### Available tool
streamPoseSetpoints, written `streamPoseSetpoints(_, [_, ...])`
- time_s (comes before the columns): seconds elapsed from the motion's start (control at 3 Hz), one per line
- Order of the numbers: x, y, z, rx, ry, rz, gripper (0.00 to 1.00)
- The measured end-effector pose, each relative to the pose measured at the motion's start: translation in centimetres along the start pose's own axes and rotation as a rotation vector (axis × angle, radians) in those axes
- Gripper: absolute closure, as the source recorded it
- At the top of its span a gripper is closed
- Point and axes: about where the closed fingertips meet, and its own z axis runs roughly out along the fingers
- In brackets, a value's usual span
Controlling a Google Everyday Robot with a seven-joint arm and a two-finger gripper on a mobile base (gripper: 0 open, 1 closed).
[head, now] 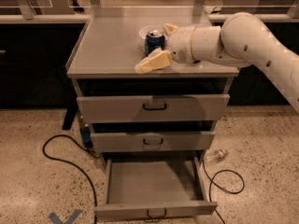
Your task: Place pepsi can into bottom drawer
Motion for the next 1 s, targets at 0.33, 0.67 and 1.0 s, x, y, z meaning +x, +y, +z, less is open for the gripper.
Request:
streamPoseSetpoints(0.33, [-0.6, -0.6, 2.3, 0.061, -0.032, -0.049, 0.0])
streamPoseSetpoints(0.67, [-1.6, -3.5, 2.2, 0.18, -0.067, -0.054, 0.0])
streamPoseSetpoints(1.0, [-1.7, -3.6, 2.3, 0.184, -0.068, -0.055, 0.0])
